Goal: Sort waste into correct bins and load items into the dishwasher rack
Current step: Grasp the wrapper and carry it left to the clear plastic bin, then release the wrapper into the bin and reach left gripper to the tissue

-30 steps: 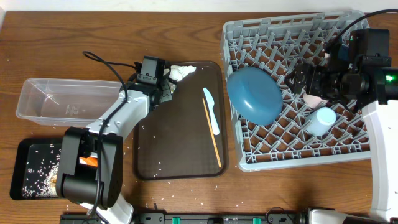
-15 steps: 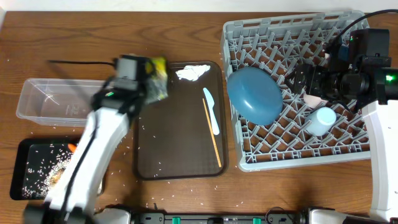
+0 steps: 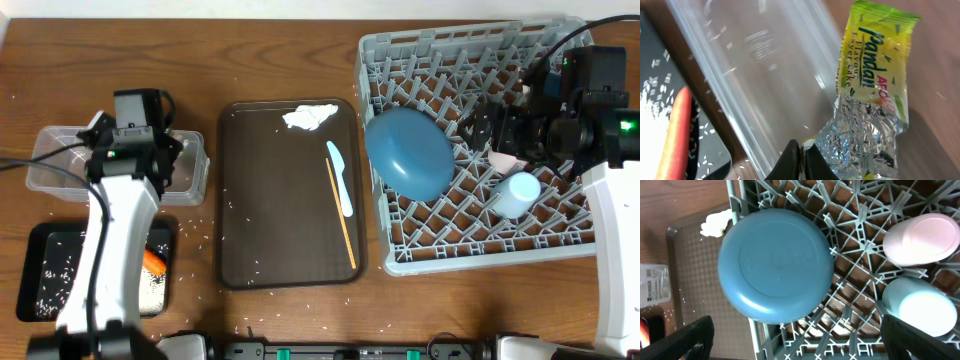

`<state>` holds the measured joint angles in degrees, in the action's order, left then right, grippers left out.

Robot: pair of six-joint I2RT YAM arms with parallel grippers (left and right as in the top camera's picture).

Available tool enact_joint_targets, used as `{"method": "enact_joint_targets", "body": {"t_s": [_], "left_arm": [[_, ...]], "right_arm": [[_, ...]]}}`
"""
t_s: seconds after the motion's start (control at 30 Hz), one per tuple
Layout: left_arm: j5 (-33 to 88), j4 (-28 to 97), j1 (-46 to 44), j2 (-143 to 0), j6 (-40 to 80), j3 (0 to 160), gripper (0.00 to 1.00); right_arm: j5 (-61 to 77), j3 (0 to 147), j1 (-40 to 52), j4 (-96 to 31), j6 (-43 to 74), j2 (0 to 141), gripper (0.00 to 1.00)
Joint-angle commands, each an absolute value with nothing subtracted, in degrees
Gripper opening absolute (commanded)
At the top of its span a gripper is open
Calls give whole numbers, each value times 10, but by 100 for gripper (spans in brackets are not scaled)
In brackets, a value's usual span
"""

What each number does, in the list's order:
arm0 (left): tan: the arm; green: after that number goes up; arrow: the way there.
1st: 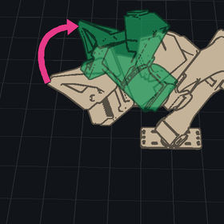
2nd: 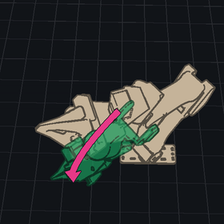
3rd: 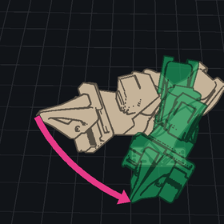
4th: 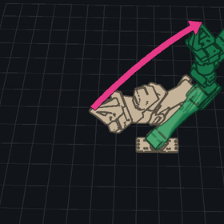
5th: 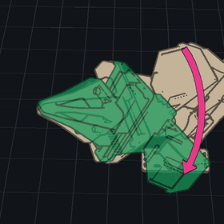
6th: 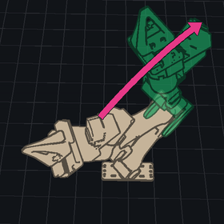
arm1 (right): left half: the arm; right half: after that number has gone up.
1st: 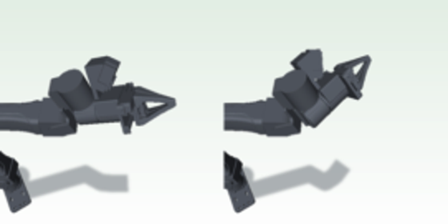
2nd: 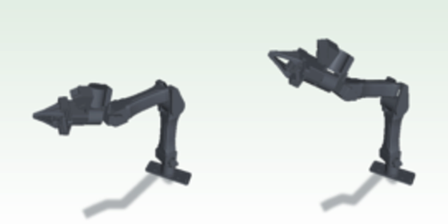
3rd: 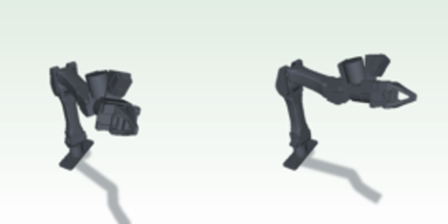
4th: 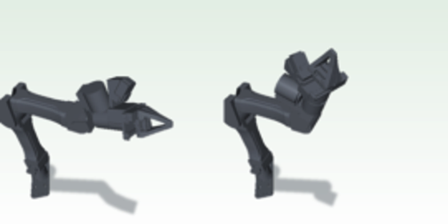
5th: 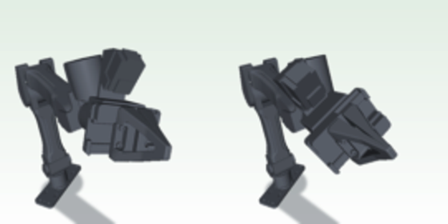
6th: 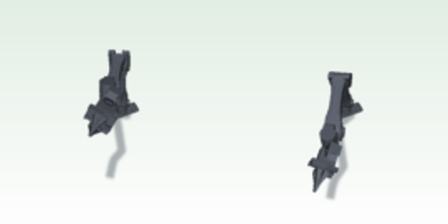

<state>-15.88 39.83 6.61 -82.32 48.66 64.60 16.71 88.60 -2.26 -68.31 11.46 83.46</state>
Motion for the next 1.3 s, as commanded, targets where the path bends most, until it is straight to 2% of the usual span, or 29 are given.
{"method": "enact_joint_targets", "body": {"t_s": [0.0,0.3,0.33,0.37,0.43,0.47,0.63,0.73,0.93,1.07,1.27], "left_arm": [[-175,399,88,-865,578,637,6],[-172,437,91,-862,592,637,6],[-171,438,91,-858,592,637,11],[-165,437,90,-854,592,637,30],[-144,435,90,-845,588,637,57],[-127,432,90,-840,581,637,62],[4,342,76,-833,397,637,63],[59,277,44,-841,223,637,68],[93,170,-43,-896,-37,637,68],[93,99,-86,-961,-107,637,68],[93,3,-121,-1053,-123,637,68]], "right_arm": [[165,883,-14,-688,106,825,99],[165,883,-14,-688,106,825,99],[165,883,-14,-686,106,825,99],[165,883,-14,-685,106,825,99],[165,883,-14,-681,106,825,99],[165,883,-14,-679,106,825,99],[165,883,-14,-675,106,825,99],[165,883,-14,-669,106,825,99],[165,883,-14,-658,107,825,99],[165,883,-14,-658,107,825,99],[165,883,-14,-658,107,825,99]]}}
